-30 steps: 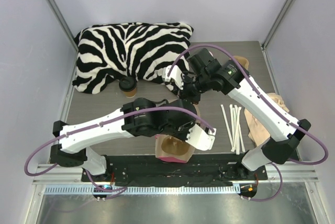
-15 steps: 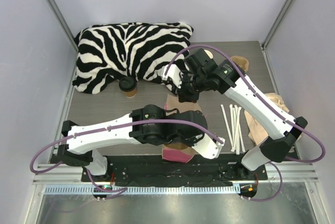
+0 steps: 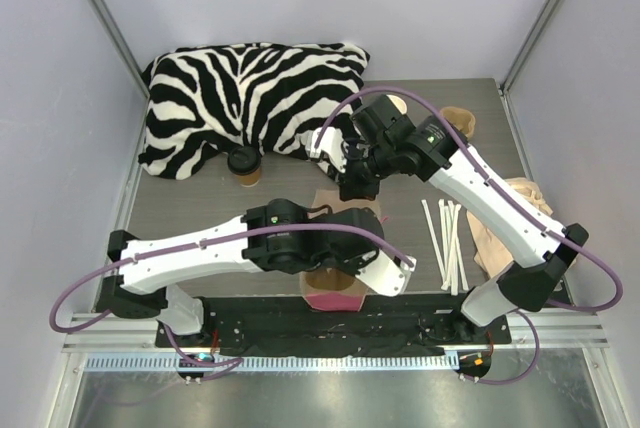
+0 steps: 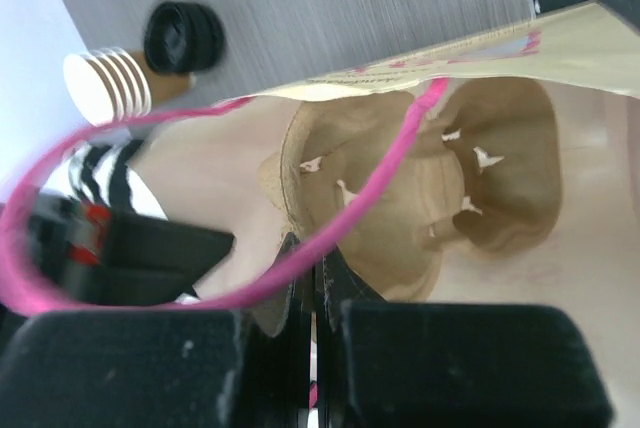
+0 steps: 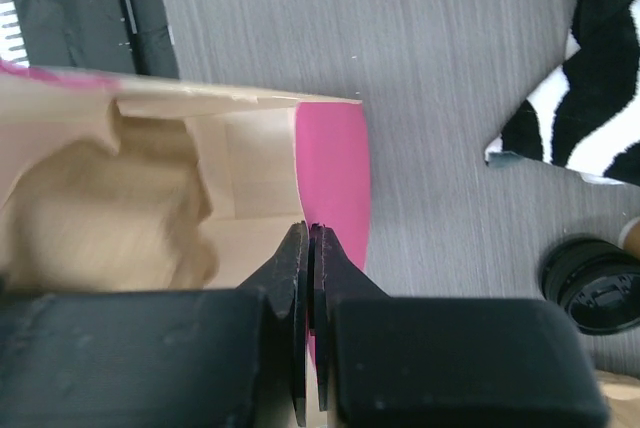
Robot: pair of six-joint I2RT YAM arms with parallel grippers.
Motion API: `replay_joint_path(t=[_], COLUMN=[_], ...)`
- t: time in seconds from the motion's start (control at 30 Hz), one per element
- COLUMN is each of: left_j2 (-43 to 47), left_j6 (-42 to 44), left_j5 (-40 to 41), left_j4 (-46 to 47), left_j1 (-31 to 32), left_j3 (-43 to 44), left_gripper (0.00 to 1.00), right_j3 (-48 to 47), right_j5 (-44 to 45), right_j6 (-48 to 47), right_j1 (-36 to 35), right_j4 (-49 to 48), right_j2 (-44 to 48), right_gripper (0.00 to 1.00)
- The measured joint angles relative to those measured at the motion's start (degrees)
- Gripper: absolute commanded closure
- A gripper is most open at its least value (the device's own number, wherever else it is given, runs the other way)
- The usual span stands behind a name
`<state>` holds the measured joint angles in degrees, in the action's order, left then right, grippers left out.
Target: Pack the takeout coffee
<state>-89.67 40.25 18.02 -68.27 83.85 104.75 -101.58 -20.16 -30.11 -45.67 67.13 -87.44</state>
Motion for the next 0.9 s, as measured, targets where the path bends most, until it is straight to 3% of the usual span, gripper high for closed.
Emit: replay_joint_path(t=[0.33, 0.9], left_j2=[8.17, 8.28], left_j6=[-1.2, 0.68], left_j5=[-4.39, -9.51], left_j4=[7.26, 5.27], left_j1=[-5.31, -6.25], left_j3=[-13.14, -7.21], left_gripper=[1.0, 1.0], right_j3=[0.35, -2.6], right_j5=[-3.41, -2.91], right_j6=[-1.57, -2.97], right_j1=[-0.42, -0.52], right_j4=[0.15, 1.16], right_j2=[0.87, 0.94], right_gripper=[0.99, 0.99])
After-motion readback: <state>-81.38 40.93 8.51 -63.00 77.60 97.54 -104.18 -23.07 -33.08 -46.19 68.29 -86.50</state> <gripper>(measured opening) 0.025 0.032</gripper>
